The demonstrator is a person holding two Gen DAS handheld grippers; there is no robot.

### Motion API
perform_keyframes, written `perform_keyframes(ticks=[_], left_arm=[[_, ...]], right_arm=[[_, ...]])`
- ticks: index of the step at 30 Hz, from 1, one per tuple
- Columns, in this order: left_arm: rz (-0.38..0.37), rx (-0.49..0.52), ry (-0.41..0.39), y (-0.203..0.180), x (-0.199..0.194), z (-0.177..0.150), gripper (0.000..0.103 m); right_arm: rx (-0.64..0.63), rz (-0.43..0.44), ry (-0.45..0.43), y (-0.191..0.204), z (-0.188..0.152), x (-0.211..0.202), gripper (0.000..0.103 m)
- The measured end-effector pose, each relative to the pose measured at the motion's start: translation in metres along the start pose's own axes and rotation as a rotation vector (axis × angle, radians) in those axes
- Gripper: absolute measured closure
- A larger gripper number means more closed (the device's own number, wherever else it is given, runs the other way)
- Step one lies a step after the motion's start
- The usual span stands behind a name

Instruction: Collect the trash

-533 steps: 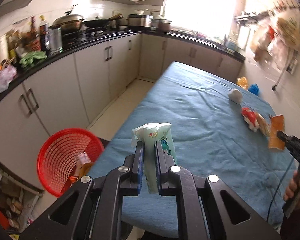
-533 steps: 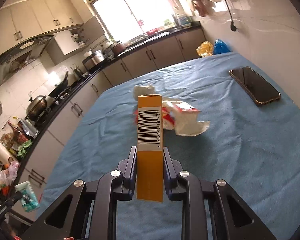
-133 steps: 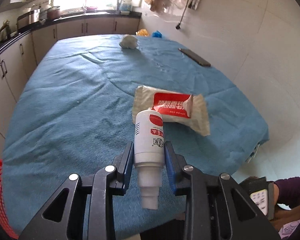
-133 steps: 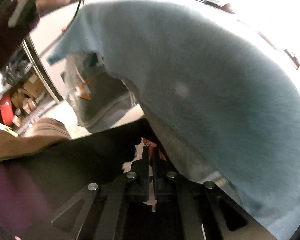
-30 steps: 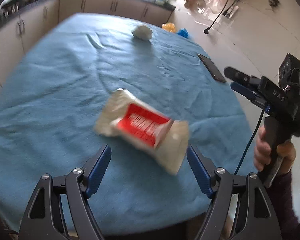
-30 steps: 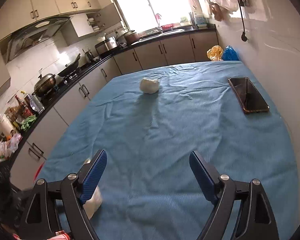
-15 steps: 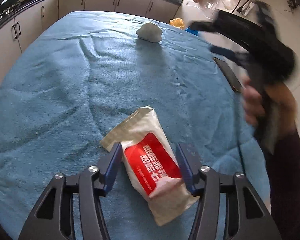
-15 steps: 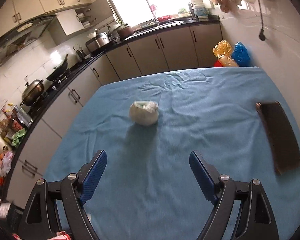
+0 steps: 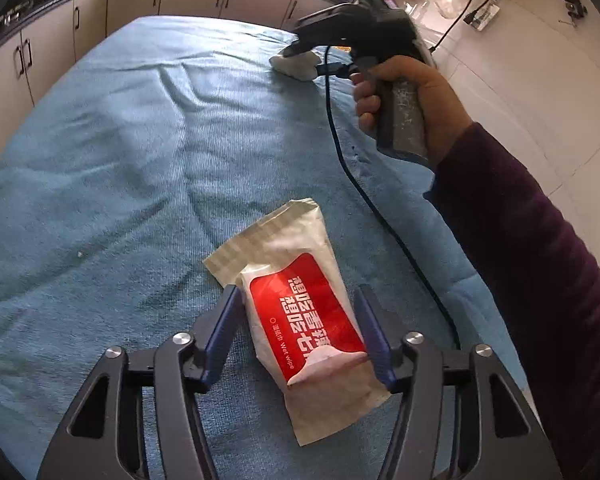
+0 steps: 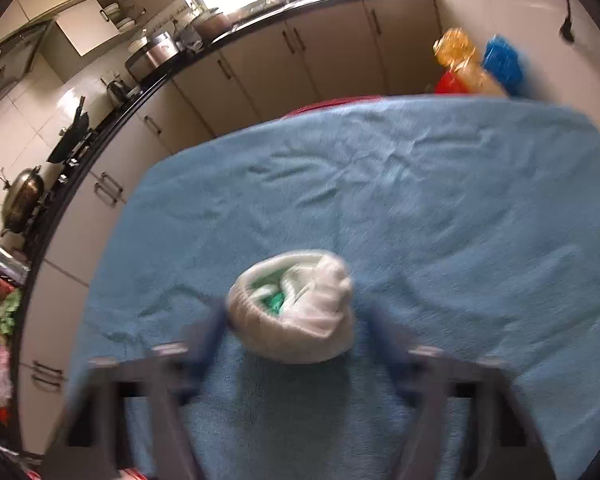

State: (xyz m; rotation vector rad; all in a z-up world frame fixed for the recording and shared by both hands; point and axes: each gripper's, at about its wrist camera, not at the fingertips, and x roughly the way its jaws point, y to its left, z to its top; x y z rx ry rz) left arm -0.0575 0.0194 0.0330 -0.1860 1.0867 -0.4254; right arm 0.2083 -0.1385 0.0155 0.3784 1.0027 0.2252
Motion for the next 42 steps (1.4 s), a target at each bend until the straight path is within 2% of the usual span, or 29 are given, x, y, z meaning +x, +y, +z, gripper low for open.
perform_keyframes(ticks=[2, 3, 7, 14, 15, 16, 17, 20, 23, 25, 28, 29, 31, 32, 33, 37, 40, 42], left_arm=[[-0.001, -0.008, -0.005, 0.001, 0.001, 0.000, 0.042], [0.003, -0.011, -0.007, 0.001, 0.000, -0.001, 0.041], [0.017, -0.028, -0.016, 0.002, 0.004, -0.002, 0.037], [0.055, -0.033, -0.038, -0.010, 0.013, -0.006, 0.036], [0.057, -0.024, -0.038, -0.013, 0.014, -0.007, 0.038], [0.048, -0.013, -0.037, -0.017, 0.013, -0.009, 0.049], [0.040, -0.010, -0.035, -0.020, 0.012, -0.011, 0.054], [0.083, 0.010, -0.054, -0.028, 0.002, -0.016, 0.055], [0.105, 0.018, -0.068, -0.031, -0.015, -0.027, 0.055], [0.112, 0.006, -0.085, -0.027, -0.027, -0.034, 0.055], [0.147, -0.024, -0.111, -0.018, -0.034, -0.039, 0.055], [0.153, -0.038, -0.113, -0.013, -0.035, -0.039, 0.055], [0.159, -0.074, -0.112, -0.005, -0.035, -0.041, 0.055], [0.162, -0.085, -0.113, -0.002, -0.035, -0.042, 0.055], [0.169, -0.086, -0.115, 0.001, -0.036, -0.044, 0.055], [0.202, -0.067, -0.124, 0.002, -0.039, -0.050, 0.055], [0.201, -0.057, -0.124, 0.004, -0.038, -0.051, 0.055], [0.194, -0.058, -0.125, 0.006, -0.037, -0.050, 0.055]], right_arm=[[0.017, 0.029, -0.006, -0.004, -0.007, -0.010, 0.068], [0.013, 0.040, -0.003, -0.004, -0.009, -0.015, 0.069], [-0.022, 0.051, -0.018, -0.009, -0.037, -0.057, 0.069], [-0.100, 0.073, -0.012, -0.027, -0.111, -0.160, 0.069], [-0.111, 0.076, -0.003, -0.029, -0.122, -0.172, 0.068], [-0.127, 0.075, 0.012, -0.031, -0.134, -0.184, 0.068], [-0.145, 0.065, 0.032, -0.033, -0.147, -0.195, 0.068], [-0.175, 0.041, 0.091, -0.041, -0.180, -0.218, 0.067], [-0.188, 0.083, 0.153, -0.048, -0.208, -0.233, 0.067], [-0.226, 0.081, 0.158, -0.047, -0.223, -0.240, 0.065], [-0.279, 0.048, 0.096, -0.043, -0.237, -0.243, 0.056], [-0.282, 0.065, 0.071, -0.041, -0.240, -0.240, 0.053], [-0.260, 0.132, 0.014, -0.041, -0.242, -0.231, 0.040], [-0.249, 0.155, -0.018, -0.041, -0.242, -0.226, 0.030], [-0.228, 0.165, -0.047, -0.042, -0.241, -0.222, 0.025], [-0.127, 0.232, -0.089, -0.049, -0.233, -0.220, 0.025], [-0.152, 0.177, -0.120, -0.056, -0.235, -0.249, 0.025], [-0.203, 0.092, -0.162, -0.060, -0.243, -0.292, 0.025]])
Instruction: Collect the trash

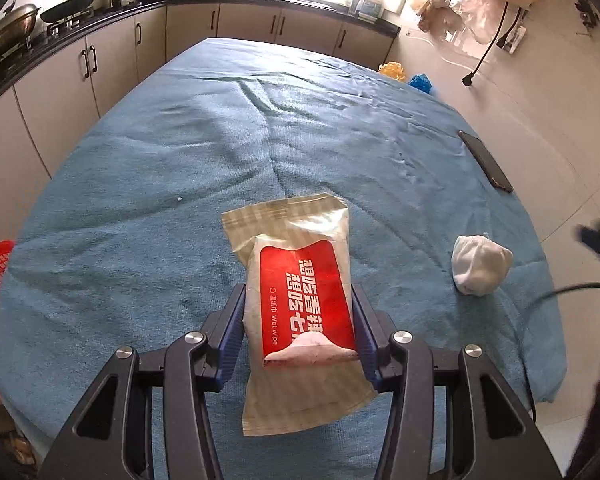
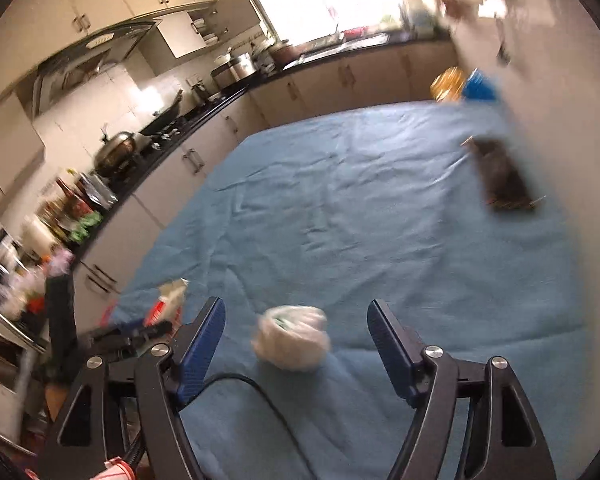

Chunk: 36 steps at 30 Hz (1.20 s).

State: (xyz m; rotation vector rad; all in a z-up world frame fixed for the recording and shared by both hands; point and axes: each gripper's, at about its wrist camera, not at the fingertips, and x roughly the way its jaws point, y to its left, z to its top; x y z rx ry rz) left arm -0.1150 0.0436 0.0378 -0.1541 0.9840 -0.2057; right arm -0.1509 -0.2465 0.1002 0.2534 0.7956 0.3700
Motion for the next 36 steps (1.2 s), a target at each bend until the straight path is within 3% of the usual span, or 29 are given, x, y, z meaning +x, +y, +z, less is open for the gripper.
perform_keyframes(ticks=[4, 8, 12, 17, 21, 24, 28, 36], left_arm=[[-0.006, 0.012, -0.002, -0.001, 0.006, -0.001, 0.055], [-0.007, 0.017, -0.014, -0.002, 0.007, -0.004, 0.054], [-0.005, 0.022, -0.012, -0.003, 0.007, -0.007, 0.054], [-0.002, 0.020, 0.001, -0.002, 0.006, -0.008, 0.053], [0.003, 0.013, 0.012, 0.002, 0.006, -0.011, 0.050], [-0.002, -0.005, 0.022, 0.007, 0.007, -0.014, 0.047], [-0.005, -0.003, 0.026, 0.009, 0.006, -0.016, 0.047], [0.023, 0.054, -0.010, 0.000, 0.009, -0.019, 0.047]], right_arm=[[-0.078, -0.155, -0.058, -0.002, -0.003, -0.088, 0.023], [-0.129, -0.368, -0.121, -0.005, -0.008, -0.177, 0.013], [-0.123, -0.449, -0.127, -0.011, -0.023, -0.207, 0.011], [-0.070, -0.307, -0.072, -0.021, -0.045, -0.147, 0.011], [0.009, -0.098, -0.025, -0.016, -0.057, -0.053, 0.011], [0.017, -0.031, -0.005, 0.000, -0.056, 0.010, 0.011], [-0.013, -0.023, -0.003, 0.025, -0.044, 0.060, 0.011], [-0.034, -0.091, 0.014, 0.042, -0.046, 0.094, 0.019]])
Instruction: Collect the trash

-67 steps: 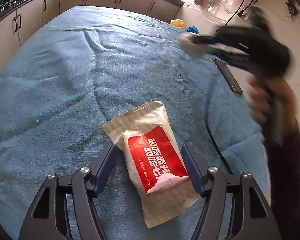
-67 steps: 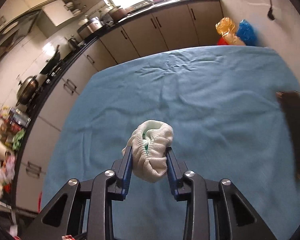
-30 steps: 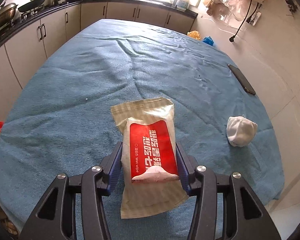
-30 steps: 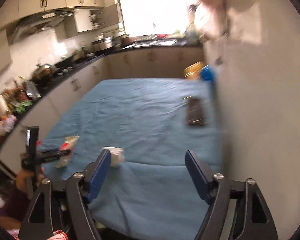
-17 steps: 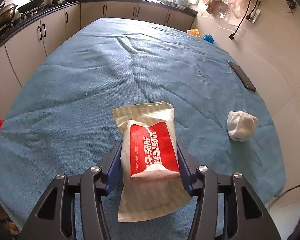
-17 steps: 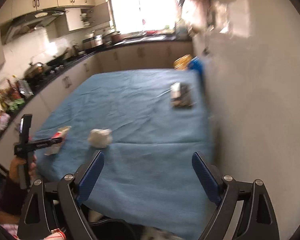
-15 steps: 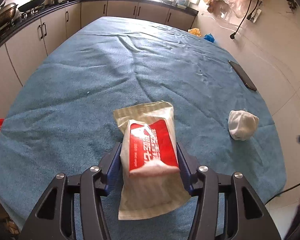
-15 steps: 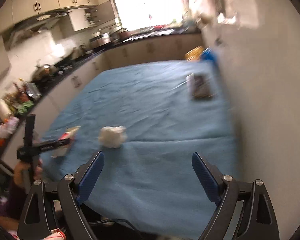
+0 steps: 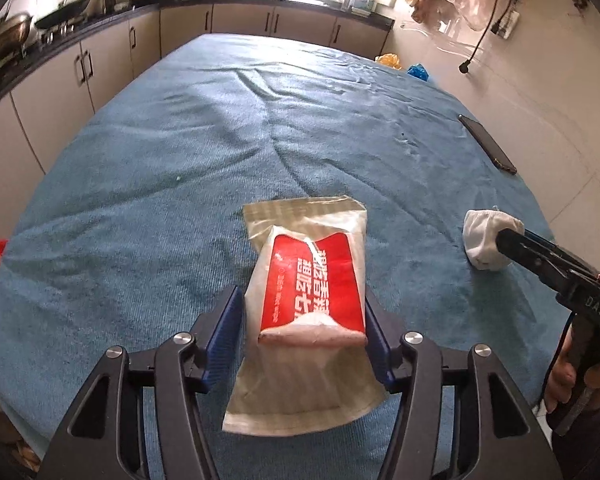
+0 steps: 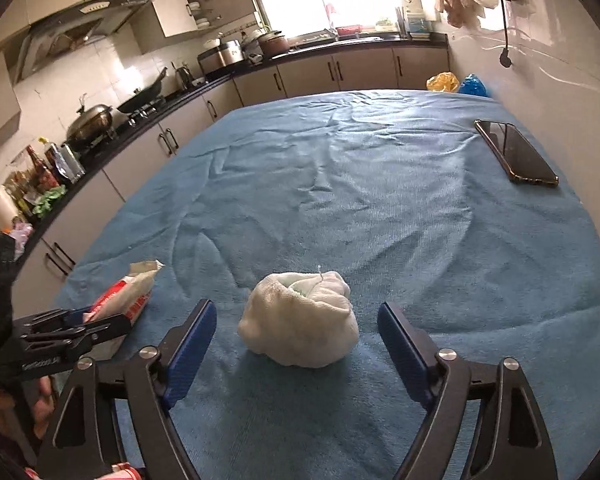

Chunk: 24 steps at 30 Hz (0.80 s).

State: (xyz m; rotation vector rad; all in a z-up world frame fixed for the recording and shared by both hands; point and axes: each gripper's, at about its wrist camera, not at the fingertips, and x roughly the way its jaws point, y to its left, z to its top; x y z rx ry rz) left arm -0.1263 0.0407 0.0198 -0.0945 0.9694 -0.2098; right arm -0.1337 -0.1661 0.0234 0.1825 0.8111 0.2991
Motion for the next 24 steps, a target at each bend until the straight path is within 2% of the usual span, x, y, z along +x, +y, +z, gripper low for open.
perform_keyframes(ticks=[2, 4, 6, 9, 14, 21, 24], left_arm=[[-0.007, 0.001, -0.011, -0.001, 0.000, -0.001, 0.058], [-0.046, -0.020, -0.013, 0.002, -0.003, -0.002, 0.059], [-0.044, -0.034, -0.024, 0.006, -0.009, -0.003, 0.059], [-0.017, -0.039, -0.062, 0.010, -0.026, -0.006, 0.059], [0.058, -0.044, -0.135, 0.016, -0.057, -0.009, 0.059], [0.255, -0.026, -0.209, 0.026, -0.081, -0.015, 0.059], [0.315, -0.022, -0.221, 0.032, -0.084, -0.017, 0.059]], right_arm=[[-0.004, -0.012, 0.012, 0.003, -0.002, 0.005, 0.023], [-0.014, -0.034, 0.027, 0.006, -0.002, 0.010, 0.033], [-0.028, -0.061, 0.045, 0.008, -0.003, 0.014, 0.054], [-0.015, -0.048, 0.045, 0.010, -0.002, 0.011, 0.062], [-0.032, -0.006, 0.017, 0.029, -0.002, -0.002, 0.063], [-0.087, 0.096, -0.018, 0.075, -0.003, -0.018, 0.063], [-0.106, 0.139, -0.023, 0.093, -0.005, -0.021, 0.063]])
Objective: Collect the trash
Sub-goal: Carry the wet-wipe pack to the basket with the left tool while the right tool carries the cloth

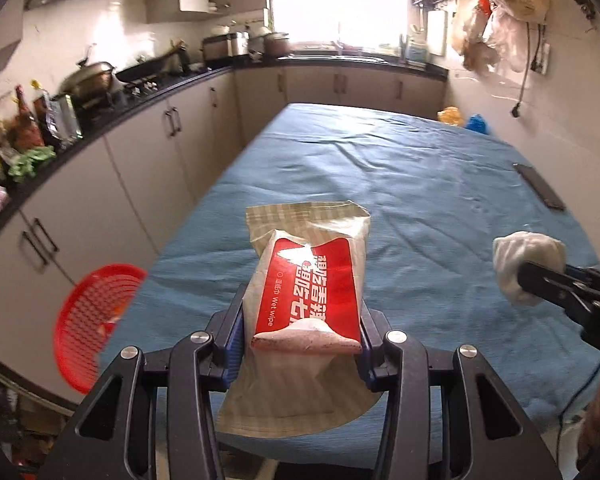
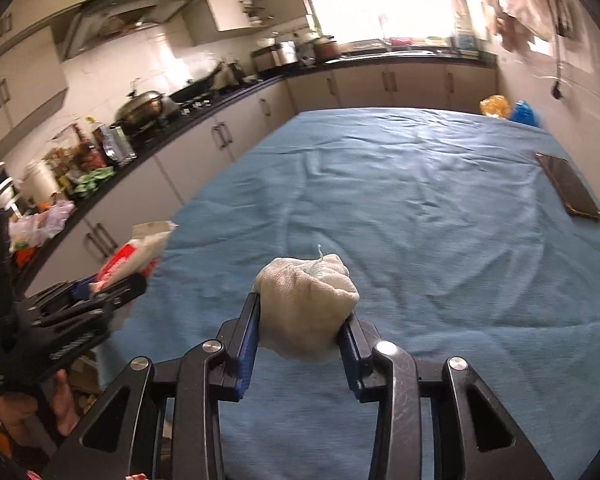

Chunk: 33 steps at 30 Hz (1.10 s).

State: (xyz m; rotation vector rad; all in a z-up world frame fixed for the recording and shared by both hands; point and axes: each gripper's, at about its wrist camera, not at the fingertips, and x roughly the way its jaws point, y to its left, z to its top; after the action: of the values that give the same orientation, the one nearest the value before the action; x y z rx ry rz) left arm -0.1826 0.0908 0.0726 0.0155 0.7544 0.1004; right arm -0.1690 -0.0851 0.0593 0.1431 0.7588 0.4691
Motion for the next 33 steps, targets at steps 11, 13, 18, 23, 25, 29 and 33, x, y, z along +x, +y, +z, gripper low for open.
perform_keyframes(ticks=[11, 13, 18, 23, 25, 29, 33], left_arm=[[0.098, -0.050, 0.008, 0.033, 0.001, -0.008, 0.059], [0.117, -0.054, 0.007, 0.039, 0.000, -0.010, 0.059], [0.144, -0.082, 0.008, 0.056, -0.002, -0.016, 0.059], [0.173, -0.113, 0.014, 0.077, -0.005, -0.022, 0.059], [0.182, -0.127, 0.016, 0.086, -0.007, -0.025, 0.059], [0.210, -0.155, 0.021, 0.106, -0.011, -0.031, 0.059], [0.235, -0.186, 0.034, 0.127, -0.012, -0.039, 0.059]], right_arm=[[-0.127, 0.031, -0.013, 0.053, -0.003, 0.006, 0.063], [-0.133, 0.040, -0.011, 0.058, -0.003, 0.008, 0.063], [-0.140, 0.059, -0.002, 0.065, 0.000, 0.014, 0.063], [-0.159, 0.084, 0.012, 0.080, 0.002, 0.022, 0.063], [-0.170, 0.097, 0.018, 0.088, 0.002, 0.026, 0.063], [-0.197, 0.128, 0.032, 0.107, 0.005, 0.036, 0.063], [-0.225, 0.163, 0.052, 0.130, 0.005, 0.050, 0.063]])
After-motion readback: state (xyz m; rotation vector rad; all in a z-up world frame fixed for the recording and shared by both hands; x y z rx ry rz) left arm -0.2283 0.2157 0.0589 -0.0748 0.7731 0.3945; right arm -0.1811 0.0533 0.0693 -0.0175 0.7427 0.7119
